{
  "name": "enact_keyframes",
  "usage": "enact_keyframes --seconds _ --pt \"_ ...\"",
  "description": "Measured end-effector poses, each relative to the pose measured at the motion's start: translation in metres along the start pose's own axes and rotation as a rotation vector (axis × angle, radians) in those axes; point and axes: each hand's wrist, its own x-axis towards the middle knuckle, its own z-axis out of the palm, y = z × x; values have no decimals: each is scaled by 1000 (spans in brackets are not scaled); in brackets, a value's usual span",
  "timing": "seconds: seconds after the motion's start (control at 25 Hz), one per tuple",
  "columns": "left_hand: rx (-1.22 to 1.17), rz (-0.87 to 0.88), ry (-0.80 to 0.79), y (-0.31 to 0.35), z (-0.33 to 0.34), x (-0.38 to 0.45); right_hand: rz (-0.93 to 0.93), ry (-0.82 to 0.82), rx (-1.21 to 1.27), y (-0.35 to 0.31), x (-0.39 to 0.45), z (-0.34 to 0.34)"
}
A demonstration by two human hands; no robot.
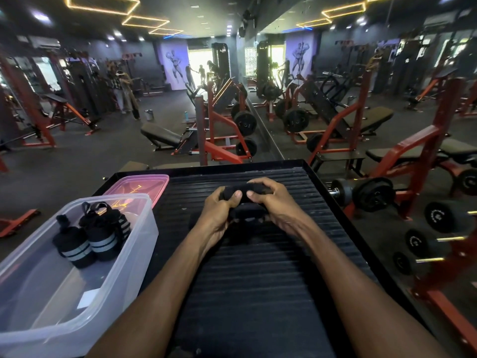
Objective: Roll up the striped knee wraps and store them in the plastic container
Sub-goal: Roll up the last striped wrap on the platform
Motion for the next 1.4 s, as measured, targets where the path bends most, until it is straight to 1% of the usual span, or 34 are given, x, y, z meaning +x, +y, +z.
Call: enact_keyframes --seconds 0.08,0.16,0.24,0.36,0.44,0.52,0.6,0.8,0.88,0.96,1.04,1.12,1.2,1.28,1.4 --pt "39 18 -16 -1 0 -1 30 30 38 1 2 1" --pt "53 -20 -25 -2 3 -2 -24 73 35 3 5 -1" --pt "54 -83 -24 0 6 -3 -81 63 10 4 6 -1" --pt "84 -77 12 0 6 0 -89 28 -18 5 5 -2" --pt "86 -28 31 0 4 -1 -27 16 50 0 3 0" --pt "54 26 17 -1 4 -1 90 -20 146 -5 -1 2" --pt "35 53 2 0 4 -2 126 -31 142 -6 -2 1" --pt "22 -47 -52 1 7 -6 -43 10 50 0 0 -4" --pt "45 -59 -34 1 6 -6 -110 7 -26 1 0 -3" --pt "47 -27 -4 1 4 -4 -106 -4 17 0 -1 -1" --pt "20 21 3 2 5 -5 -7 -34 113 -3 -2 1" --pt "34 56 -6 1 4 -6 49 -40 95 -1 -1 2" --pt "62 42 -16 2 4 -7 -18 17 -24 1 1 0" --pt "31 -2 -29 4 5 -7 -102 58 -89 1 0 -3" --pt "-78 -58 -48 6 6 -6 -170 20 -116 -1 -3 -7"
